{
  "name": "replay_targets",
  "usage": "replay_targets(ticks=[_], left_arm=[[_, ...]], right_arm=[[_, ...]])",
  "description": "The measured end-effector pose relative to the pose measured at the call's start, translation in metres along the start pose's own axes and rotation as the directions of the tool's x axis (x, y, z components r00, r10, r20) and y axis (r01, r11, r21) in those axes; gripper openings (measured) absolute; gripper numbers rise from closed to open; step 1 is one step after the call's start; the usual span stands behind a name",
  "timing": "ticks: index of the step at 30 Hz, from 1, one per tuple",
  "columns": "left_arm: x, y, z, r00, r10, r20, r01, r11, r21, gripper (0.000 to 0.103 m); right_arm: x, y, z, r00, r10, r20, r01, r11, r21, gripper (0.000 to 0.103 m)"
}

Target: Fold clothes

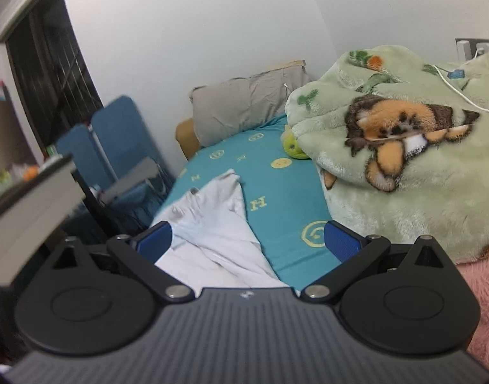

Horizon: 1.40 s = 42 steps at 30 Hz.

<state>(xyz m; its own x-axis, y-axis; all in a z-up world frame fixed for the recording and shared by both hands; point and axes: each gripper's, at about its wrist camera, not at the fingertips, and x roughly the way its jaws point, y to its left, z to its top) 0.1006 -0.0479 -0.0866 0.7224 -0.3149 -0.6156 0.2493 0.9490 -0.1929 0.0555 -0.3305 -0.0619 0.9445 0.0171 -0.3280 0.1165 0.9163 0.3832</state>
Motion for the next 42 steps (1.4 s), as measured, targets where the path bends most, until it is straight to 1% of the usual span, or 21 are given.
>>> replay_targets(ticks=[3,5,6,9,12,14,15,17,18,19,20,21,23,25,26,29,32,34,36,39,42], left_arm=[[0.017,-0.025,-0.001,0.996,-0.059,-0.060,0.058,0.998,-0.007,0.090],[0.032,-0.046,-0.001,0.990,-0.100,-0.101,0.100,0.995,-0.010,0.088],[0.041,-0.056,-0.001,0.985,-0.122,-0.125,0.119,0.992,-0.032,0.086],[0.071,-0.083,-0.001,0.961,-0.199,-0.193,0.179,0.977,-0.120,0.077],[0.100,-0.111,-0.002,0.935,-0.245,-0.257,0.202,0.962,-0.182,0.074],[0.119,-0.125,-0.006,0.918,-0.253,-0.307,0.201,0.961,-0.191,0.072],[0.128,-0.131,-0.009,0.911,-0.248,-0.331,0.195,0.963,-0.186,0.069],[0.144,-0.138,-0.015,0.896,-0.236,-0.376,0.180,0.967,-0.179,0.061],[0.151,-0.139,-0.018,0.887,-0.239,-0.395,0.178,0.966,-0.186,0.050],[0.157,-0.139,-0.021,0.880,-0.241,-0.408,0.174,0.965,-0.194,0.034],[0.161,-0.138,-0.023,0.877,-0.236,-0.418,0.165,0.966,-0.199,0.021],[0.163,-0.136,-0.024,0.876,-0.234,-0.422,0.160,0.966,-0.204,0.006],[0.162,-0.129,-0.022,0.874,-0.263,-0.410,0.177,0.955,-0.236,0.004],[0.154,-0.120,-0.015,0.871,-0.302,-0.388,0.211,0.943,-0.259,0.003],[0.149,-0.116,-0.009,0.866,-0.326,-0.379,0.232,0.934,-0.273,0.003],[0.126,-0.089,0.007,0.846,-0.409,-0.342,0.298,0.894,-0.333,0.003],[0.099,-0.052,0.022,0.830,-0.462,-0.312,0.329,0.858,-0.395,0.003],[0.082,-0.024,0.026,0.826,-0.480,-0.295,0.337,0.841,-0.424,0.003],[0.071,0.005,0.025,0.834,-0.467,-0.294,0.312,0.839,-0.447,0.003],[0.065,0.042,0.014,0.867,-0.376,-0.327,0.213,0.872,-0.440,0.004],[0.067,0.066,-0.002,0.880,-0.314,-0.356,0.147,0.894,-0.424,0.005]], right_arm=[[-0.002,-0.012,0.004,1.000,0.001,0.027,-0.002,0.999,0.052,0.103],[-0.006,-0.022,0.007,0.998,-0.018,0.064,0.012,0.996,0.090,0.103],[-0.009,-0.027,0.008,0.995,-0.033,0.090,0.023,0.994,0.110,0.103],[-0.020,-0.041,0.012,0.983,-0.061,0.170,0.033,0.987,0.160,0.103],[-0.026,-0.052,0.013,0.970,-0.082,0.227,0.037,0.980,0.194,0.103],[-0.022,-0.059,0.012,0.970,-0.085,0.227,0.034,0.975,0.221,0.103],[-0.020,-0.063,0.012,0.971,-0.086,0.221,0.033,0.972,0.234,0.103],[-0.014,-0.068,0.011,0.973,-0.088,0.213,0.032,0.967,0.252,0.103],[-0.012,-0.069,0.010,0.974,-0.088,0.210,0.032,0.966,0.256,0.103],[-0.010,-0.069,0.010,0.974,-0.086,0.208,0.031,0.966,0.255,0.103],[-0.008,-0.069,0.009,0.975,-0.084,0.204,0.030,0.967,0.254,0.103],[-0.006,-0.069,0.008,0.977,-0.082,0.199,0.030,0.967,0.252,0.103],[-0.003,-0.068,0.007,0.979,-0.076,0.189,0.027,0.968,0.249,0.103],[-0.003,-0.068,0.006,0.981,-0.071,0.183,0.024,0.969,0.247,0.103],[-0.003,-0.068,0.006,0.981,-0.069,0.182,0.022,0.968,0.250,0.103],[-0.004,-0.066,0.005,0.981,-0.067,0.181,0.020,0.967,0.253,0.103],[-0.004,-0.062,0.004,0.983,-0.065,0.170,0.022,0.970,0.241,0.103],[-0.001,-0.058,0.004,0.986,-0.062,0.154,0.025,0.973,0.228,0.103],[0.002,-0.054,0.003,0.989,-0.058,0.137,0.028,0.976,0.215,0.103],[0.008,-0.045,0.000,0.995,-0.048,0.092,0.031,0.983,0.179,0.103],[0.016,-0.034,-0.004,0.999,-0.038,0.032,0.033,0.990,0.141,0.103]])
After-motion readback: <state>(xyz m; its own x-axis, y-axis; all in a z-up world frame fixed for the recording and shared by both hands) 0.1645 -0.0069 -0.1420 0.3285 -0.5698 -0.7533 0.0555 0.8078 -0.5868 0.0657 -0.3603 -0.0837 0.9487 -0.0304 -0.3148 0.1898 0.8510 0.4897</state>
